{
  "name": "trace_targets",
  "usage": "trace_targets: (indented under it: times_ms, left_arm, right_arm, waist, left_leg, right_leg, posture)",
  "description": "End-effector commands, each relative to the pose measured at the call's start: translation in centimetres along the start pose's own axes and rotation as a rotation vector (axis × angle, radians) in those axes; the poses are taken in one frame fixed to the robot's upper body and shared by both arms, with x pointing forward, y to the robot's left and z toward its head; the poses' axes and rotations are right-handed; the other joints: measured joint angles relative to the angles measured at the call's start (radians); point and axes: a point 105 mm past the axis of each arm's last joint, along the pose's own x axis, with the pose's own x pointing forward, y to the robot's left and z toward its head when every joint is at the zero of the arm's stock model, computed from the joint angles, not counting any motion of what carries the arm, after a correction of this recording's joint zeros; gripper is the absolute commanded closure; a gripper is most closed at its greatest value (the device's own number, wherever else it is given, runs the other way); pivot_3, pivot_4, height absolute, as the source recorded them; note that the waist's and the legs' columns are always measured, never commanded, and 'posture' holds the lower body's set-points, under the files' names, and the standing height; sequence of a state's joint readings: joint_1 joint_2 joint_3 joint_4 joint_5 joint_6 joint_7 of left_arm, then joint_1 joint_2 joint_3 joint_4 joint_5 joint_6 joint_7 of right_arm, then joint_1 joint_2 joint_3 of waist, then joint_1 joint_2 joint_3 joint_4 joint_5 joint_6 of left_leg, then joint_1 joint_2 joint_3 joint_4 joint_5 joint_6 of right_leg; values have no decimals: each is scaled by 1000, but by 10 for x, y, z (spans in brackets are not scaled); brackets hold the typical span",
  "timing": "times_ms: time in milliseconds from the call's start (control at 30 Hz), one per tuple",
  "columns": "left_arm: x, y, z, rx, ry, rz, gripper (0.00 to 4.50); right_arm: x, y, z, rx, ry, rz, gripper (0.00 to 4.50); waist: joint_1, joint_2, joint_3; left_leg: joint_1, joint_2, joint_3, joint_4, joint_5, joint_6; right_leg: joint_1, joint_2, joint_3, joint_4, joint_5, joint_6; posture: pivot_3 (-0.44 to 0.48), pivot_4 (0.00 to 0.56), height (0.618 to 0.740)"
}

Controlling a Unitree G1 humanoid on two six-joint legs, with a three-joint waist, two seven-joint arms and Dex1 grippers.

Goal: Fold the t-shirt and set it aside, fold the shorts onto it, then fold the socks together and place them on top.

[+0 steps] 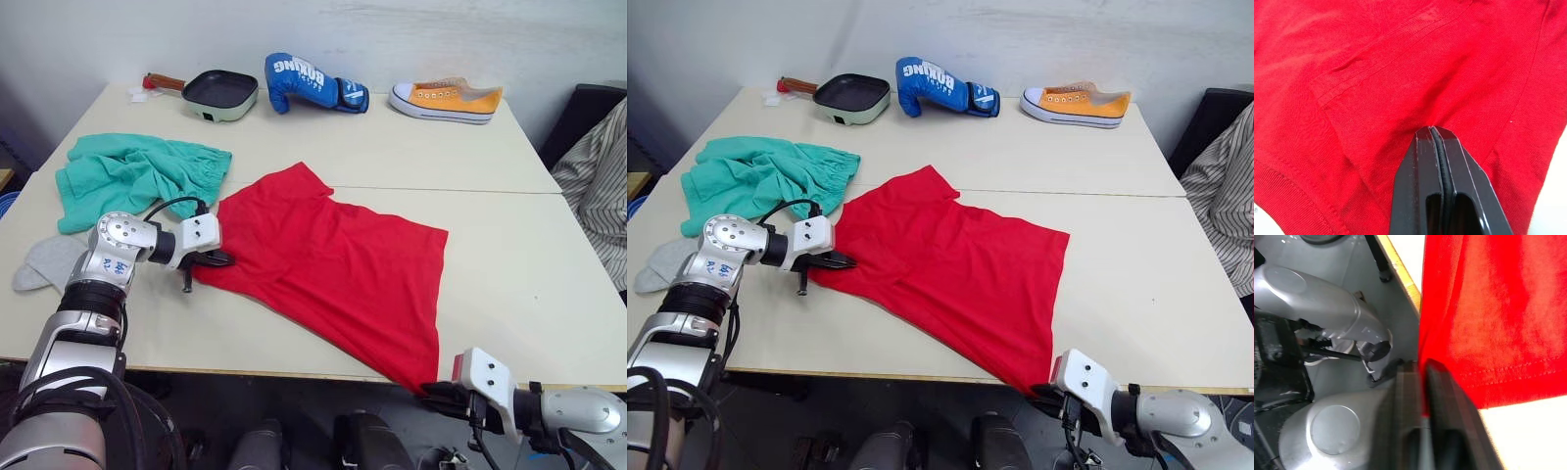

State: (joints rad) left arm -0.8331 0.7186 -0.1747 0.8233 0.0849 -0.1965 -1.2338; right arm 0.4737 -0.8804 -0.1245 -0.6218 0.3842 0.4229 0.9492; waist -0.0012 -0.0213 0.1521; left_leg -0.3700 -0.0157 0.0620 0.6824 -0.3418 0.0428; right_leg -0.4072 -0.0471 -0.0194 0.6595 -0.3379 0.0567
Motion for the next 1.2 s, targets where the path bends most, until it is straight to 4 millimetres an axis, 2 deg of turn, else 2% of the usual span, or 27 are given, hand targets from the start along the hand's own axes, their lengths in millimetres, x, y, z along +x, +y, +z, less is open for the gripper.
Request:
trace_targets:
  times_ms: [33,133,267,367,533,700,733,833,933,1000,1100,1200]
  left_arm:
    - [-2,2,0,5,4,15,4500]
    - [0,3,0,4,3,21,4500]
    - [1,5,1,5,-3,34,4500]
    - [2,6,2,6,-5,41,4500]
    - [-1,11,3,10,-5,71,4500]
    - [-5,24,7,8,-25,165,4500]
    - [-7,31,10,-1,-41,216,4500]
    - [-12,46,17,-34,-76,305,4500]
    - [-16,50,27,-44,-134,312,4500]
    - [-18,47,42,-49,-217,271,4500]
    - [-19,30,62,-49,-313,136,4500]
    - [-17,2,70,-62,-329,-29,4500]
  right_arm:
    - [-12,-10,16,30,-74,25,4458]
    - [-20,-21,25,99,-110,58,4458]
    - [-33,-59,29,199,-88,52,4458]
    - [-35,-79,31,286,-88,49,4458]
    - [-29,-97,17,250,9,12,4458]
    - [-21,-95,25,188,-4,14,4458]
    - [-22,-95,29,172,-15,10,4295]
    - [-29,-95,42,140,-61,-31,3570]
    - [-39,-89,67,104,-160,-51,2590]
    - [-42,-77,85,60,-220,-42,1977]
    - [-34,-56,102,9,-275,-22,1977]
    - [-18,-43,104,-22,-275,-39,2679]
  waist:
    - [-1,0,0]
    - [0,0,0]
    - [0,0,0]
    - [0,0,0]
    - [3,1,0]
    - [2,1,1]
    - [2,1,1]
    - [2,1,1]
    - [2,1,1]
    - [1,1,2]
    - [2,1,2]
    - [-2,1,2]
  left_leg:
    - [0,0,0,0,0,0]
    - [0,0,0,0,0,0]
    - [1,0,0,0,0,0]
    - [0,0,0,0,0,0]
    - [-2,0,-1,0,0,0]
    - [-2,0,0,0,0,0]
    - [-2,0,0,0,0,0]
    - [-2,0,0,0,0,0]
    - [-4,0,0,0,0,0]
    - [-4,0,0,0,0,0]
    - [-5,0,-1,0,0,0]
    - [-5,0,-2,0,0,0]
  right_leg:
    - [0,0,0,0,0,0]
    - [0,0,0,0,0,0]
    - [0,0,0,0,0,0]
    - [0,0,0,0,0,0]
    - [-2,0,-1,0,0,0]
    - [-2,0,0,0,0,0]
    - [-2,0,0,0,0,0]
    - [-2,0,-1,1,0,0]
    - [-3,0,-1,2,0,0]
    - [-3,0,-2,2,0,0]
    - [-3,0,-3,2,0,0]
    - [-3,0,-2,2,0,0]
  posture:
    - [0,150,740]
    - [0,150,740]
    - [0,150,740]
    - [0,150,740]
    - [0,150,740]
    - [0,150,740]
    - [0,150,740]
    - [0,150,740]
    - [0,150,740]
    - [0,150,740]
    - [0,150,740]
    - [0,150,740]
